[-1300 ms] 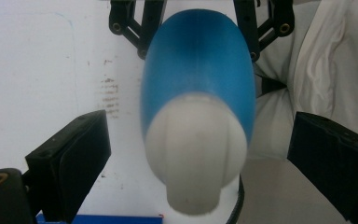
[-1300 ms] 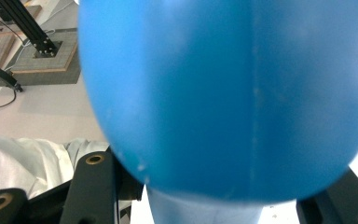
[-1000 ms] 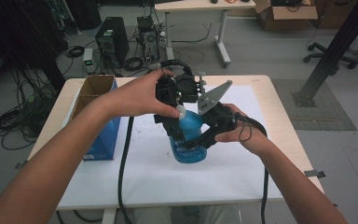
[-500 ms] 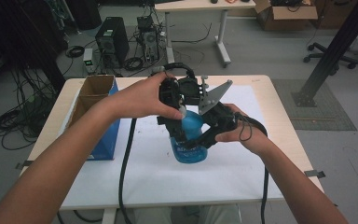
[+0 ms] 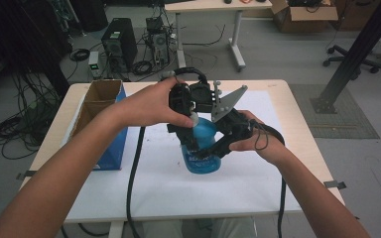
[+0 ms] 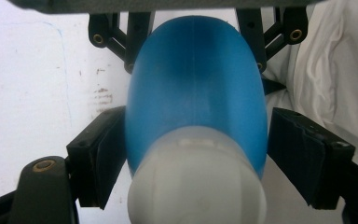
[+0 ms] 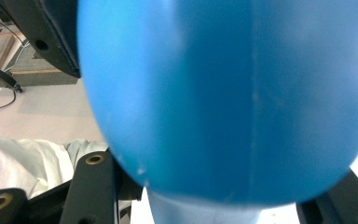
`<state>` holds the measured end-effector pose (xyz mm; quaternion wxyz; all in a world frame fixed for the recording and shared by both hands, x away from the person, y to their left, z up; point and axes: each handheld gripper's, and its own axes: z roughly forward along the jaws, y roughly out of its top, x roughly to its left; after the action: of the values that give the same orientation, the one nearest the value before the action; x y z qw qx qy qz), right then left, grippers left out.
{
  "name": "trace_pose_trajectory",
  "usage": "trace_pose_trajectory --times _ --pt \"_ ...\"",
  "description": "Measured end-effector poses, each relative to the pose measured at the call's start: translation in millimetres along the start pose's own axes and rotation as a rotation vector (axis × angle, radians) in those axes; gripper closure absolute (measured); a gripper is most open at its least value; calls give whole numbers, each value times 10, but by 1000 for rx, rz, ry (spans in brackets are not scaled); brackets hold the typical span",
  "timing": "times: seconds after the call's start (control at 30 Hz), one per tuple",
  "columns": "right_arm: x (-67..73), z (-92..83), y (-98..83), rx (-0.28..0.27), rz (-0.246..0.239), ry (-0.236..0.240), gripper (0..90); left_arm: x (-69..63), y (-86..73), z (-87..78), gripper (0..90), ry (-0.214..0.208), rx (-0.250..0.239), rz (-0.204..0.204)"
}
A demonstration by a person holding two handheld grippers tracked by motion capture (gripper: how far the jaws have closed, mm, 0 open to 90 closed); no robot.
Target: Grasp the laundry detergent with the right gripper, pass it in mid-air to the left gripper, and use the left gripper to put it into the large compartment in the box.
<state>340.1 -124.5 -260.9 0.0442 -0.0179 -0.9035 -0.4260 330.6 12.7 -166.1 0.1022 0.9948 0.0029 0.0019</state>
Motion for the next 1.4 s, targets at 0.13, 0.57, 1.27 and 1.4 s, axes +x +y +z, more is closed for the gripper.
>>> trace_pose_trajectory --times 0.13,0.57,1.27,1.4 --pt "-3 2 -6 -3 -3 0 439 1 2 4 236 -1 3 2" --pt "-4 4 -21 -1 0 1 439 3 13 14 325 3 2 9" --pt "-6 7 -35 -17 -10 3 427 -31 4 -12 379 56 -13 6" --pt "-24 -15 -63 -13 11 0 291 -26 11 -33 380 69 16 0"
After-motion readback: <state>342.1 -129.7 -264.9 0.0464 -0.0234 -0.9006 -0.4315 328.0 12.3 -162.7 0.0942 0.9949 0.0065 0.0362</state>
